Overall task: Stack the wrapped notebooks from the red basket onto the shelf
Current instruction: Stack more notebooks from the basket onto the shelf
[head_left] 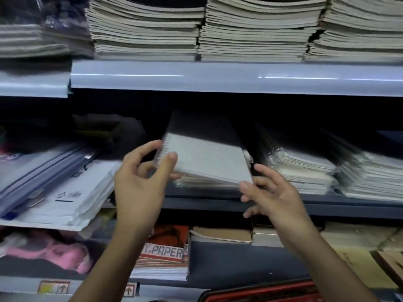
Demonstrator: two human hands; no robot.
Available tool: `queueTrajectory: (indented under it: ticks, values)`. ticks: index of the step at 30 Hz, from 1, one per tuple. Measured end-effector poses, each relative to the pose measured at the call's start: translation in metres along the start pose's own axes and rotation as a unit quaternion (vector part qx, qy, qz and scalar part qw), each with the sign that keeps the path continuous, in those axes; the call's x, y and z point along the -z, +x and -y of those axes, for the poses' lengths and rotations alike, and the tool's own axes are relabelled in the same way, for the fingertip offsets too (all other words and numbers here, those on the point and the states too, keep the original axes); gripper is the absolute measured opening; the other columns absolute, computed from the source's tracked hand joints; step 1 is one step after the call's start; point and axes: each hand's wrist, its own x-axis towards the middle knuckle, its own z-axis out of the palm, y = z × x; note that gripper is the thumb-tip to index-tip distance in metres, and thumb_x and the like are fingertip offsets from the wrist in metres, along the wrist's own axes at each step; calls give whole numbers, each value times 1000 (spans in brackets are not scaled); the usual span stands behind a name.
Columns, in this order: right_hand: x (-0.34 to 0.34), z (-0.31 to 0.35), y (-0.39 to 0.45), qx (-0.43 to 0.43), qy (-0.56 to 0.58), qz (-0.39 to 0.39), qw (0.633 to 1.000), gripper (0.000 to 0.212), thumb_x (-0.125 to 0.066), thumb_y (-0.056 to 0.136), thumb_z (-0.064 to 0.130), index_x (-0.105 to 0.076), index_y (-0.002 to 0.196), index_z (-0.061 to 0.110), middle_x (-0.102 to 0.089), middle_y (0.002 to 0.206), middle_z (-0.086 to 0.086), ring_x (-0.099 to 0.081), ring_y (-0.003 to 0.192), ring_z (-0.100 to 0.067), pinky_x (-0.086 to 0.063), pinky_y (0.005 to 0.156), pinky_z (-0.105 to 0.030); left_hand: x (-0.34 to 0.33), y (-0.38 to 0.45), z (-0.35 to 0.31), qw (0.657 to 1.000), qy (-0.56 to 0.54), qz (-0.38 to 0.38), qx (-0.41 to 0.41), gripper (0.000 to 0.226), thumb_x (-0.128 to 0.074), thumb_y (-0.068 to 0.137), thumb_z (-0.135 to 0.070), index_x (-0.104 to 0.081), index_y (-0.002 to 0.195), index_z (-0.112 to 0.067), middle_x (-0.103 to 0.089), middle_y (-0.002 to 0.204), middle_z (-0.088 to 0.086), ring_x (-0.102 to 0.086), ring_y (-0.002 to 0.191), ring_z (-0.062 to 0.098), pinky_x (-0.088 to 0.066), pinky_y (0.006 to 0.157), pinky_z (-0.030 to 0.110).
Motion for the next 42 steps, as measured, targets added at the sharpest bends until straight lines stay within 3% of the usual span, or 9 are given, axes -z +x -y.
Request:
queueTrajectory:
  ticks: [4, 9, 15, 22, 26, 30, 36, 40, 42]
  values:
    - [2, -12, -4, 52, 3, -11, 999, 46, -81, 73, 19, -67, 117, 25, -74, 86, 7, -71, 69, -18, -60, 67, -46, 1, -13, 18, 993, 77, -19, -87, 31, -77, 84, -24, -69, 113, -32, -68, 121, -6, -66, 109, 12, -52, 92, 24]
    - [-1, -10, 14, 59, 24, -79, 995, 32, -79, 82, 14, -71, 113, 16, -75, 85, -4, -67, 66, -14, -59, 60, -31, -15, 3, 21, 985, 130, -26, -114, 36, -78, 82, -36, -71, 116, -25, -69, 112, -11, -62, 109, 13, -50, 97, 26]
    - [-9, -3, 59, 68, -40, -120, 990, 27, -78, 85, 26, -75, 112, 19, -55, 58, -7, -51, 44, -9, -51, 48, -25, -35, 36, 28, 972, 192, -33, -131, 36, -77, 82, -41, -72, 114, -25, -64, 103, -16, -53, 112, 17, -33, 84, 0]
    - [-14, -9, 70, 71, -37, -107, 991, 36, -73, 90, 29, -68, 124, 18, -53, 57, -6, -50, 46, -11, -50, 43, -26, -35, 55, 42, 978, 181, 1, -100, 42, -75, 84, -44, -68, 121, -25, -66, 113, -8, -59, 112, 20, -51, 96, 36]
    - [-10, -15, 47, 94, -3, -151, 984, 25, -69, 92, 34, -68, 116, 27, -57, 56, 4, -52, 50, -9, -48, 47, -24, -20, 38, 48, 993, 111, -13, -39, 58, -74, 84, -48, -55, 137, -31, -60, 131, -13, -58, 117, 6, -50, 98, 30]
    - [2, -36, 22, 136, -70, -165, 974, 21, -69, 89, 38, -71, 104, 24, -70, 81, 6, -67, 76, -13, -56, 72, -28, 7, 6, 76, 992, 118, 38, 18, 67, -74, 80, -48, -49, 140, -31, -56, 136, -13, -56, 121, 3, -50, 100, 31]
    - [0, -61, 50, 46, -123, -57, 990, 87, -82, 76, 41, -40, 149, 19, -51, 148, 0, -50, 132, -10, -39, 112, -29, 1, 20, 98, 981, 99, 146, 76, 81, -80, 80, -31, -38, 149, -32, -52, 146, -10, -52, 131, 7, -42, 110, 30]
    - [-9, -58, 73, 47, -97, -2, 994, 80, -87, 74, 29, -48, 143, 20, -60, 139, 7, -58, 124, -2, -42, 110, -24, -11, 36, 99, 977, 100, 177, 68, 58, -81, 79, -28, -55, 131, -26, -70, 121, -12, -67, 111, 3, -52, 102, 33]
    - [-10, -59, 80, 48, -127, 13, 991, 72, -88, 66, 41, -58, 130, 27, -70, 122, 14, -66, 112, -1, -49, 105, -31, -16, 40, 99, 976, 103, 183, 65, 50, -81, 80, -24, -57, 124, -27, -73, 113, -15, -68, 106, -1, -52, 101, 31]
